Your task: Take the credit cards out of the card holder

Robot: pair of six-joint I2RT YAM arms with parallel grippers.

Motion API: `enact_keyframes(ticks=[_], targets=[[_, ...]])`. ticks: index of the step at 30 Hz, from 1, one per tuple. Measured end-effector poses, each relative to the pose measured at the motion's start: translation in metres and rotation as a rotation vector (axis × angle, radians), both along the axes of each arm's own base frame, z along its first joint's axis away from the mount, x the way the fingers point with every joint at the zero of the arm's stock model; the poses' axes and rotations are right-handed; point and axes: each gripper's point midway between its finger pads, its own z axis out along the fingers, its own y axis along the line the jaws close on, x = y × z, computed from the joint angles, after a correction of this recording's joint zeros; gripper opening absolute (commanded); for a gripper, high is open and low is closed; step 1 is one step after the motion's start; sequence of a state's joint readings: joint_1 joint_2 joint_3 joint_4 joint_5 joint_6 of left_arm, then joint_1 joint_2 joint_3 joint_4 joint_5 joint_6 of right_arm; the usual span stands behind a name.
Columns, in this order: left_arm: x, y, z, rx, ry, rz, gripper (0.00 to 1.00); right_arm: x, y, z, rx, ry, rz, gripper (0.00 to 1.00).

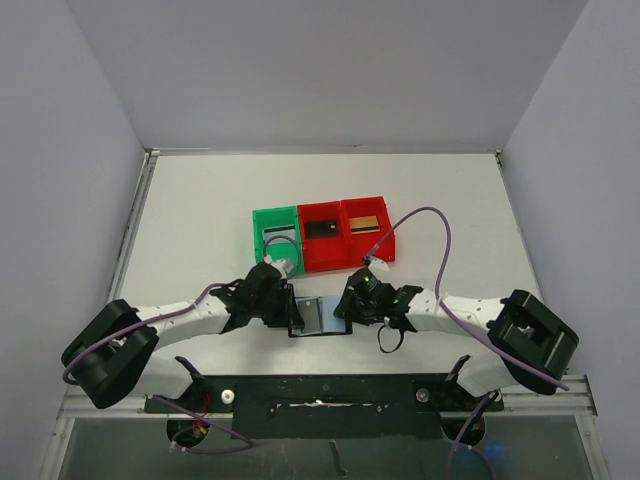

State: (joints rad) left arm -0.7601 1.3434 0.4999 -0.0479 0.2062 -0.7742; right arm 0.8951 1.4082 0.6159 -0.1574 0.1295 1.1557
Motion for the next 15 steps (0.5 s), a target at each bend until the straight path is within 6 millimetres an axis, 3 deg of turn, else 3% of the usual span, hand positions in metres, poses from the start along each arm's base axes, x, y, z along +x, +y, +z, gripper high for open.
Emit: enact_keyframes(ticks=[10, 15], targets=[[-0.001, -0.004, 0.000, -0.008, -0.004, -0.013, 0.17, 0.000, 0.014, 0.011, 0.143, -0.027, 0.046, 0.18], [-0.001, -0.004, -0.001, -0.006, -0.003, -0.013, 0.18, -0.001, 0.000, 0.005, 0.074, 0.004, 0.003, 0.40]])
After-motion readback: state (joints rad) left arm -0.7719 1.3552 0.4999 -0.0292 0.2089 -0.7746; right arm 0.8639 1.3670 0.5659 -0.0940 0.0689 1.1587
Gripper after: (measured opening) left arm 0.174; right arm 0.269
